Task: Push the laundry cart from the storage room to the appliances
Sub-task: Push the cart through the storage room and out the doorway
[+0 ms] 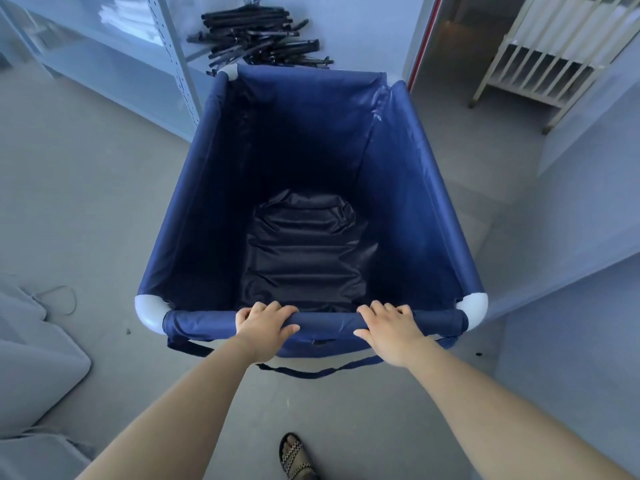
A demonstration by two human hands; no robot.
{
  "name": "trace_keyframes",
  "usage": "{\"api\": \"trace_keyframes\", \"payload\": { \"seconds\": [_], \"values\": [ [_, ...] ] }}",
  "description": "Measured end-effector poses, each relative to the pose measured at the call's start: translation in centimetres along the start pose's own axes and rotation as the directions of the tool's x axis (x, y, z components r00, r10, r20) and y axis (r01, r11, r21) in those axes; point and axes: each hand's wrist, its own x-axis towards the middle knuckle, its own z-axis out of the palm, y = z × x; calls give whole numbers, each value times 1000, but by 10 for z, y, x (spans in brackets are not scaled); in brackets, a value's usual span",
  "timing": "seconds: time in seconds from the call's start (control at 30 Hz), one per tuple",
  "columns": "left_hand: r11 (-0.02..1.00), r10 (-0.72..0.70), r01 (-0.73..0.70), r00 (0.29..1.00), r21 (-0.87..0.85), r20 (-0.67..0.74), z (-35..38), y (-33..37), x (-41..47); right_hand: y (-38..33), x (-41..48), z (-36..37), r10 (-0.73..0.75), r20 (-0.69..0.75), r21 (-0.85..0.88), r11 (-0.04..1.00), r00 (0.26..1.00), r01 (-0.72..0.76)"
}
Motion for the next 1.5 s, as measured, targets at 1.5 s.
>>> {"api": "trace_keyframes", "payload": {
  "seconds": [1.5],
  "values": [
    [996, 70, -73, 997, -54, -44, 113, -24, -245, -104, -217, 108, 123, 52, 139, 982, 991, -129]
  ]
}}
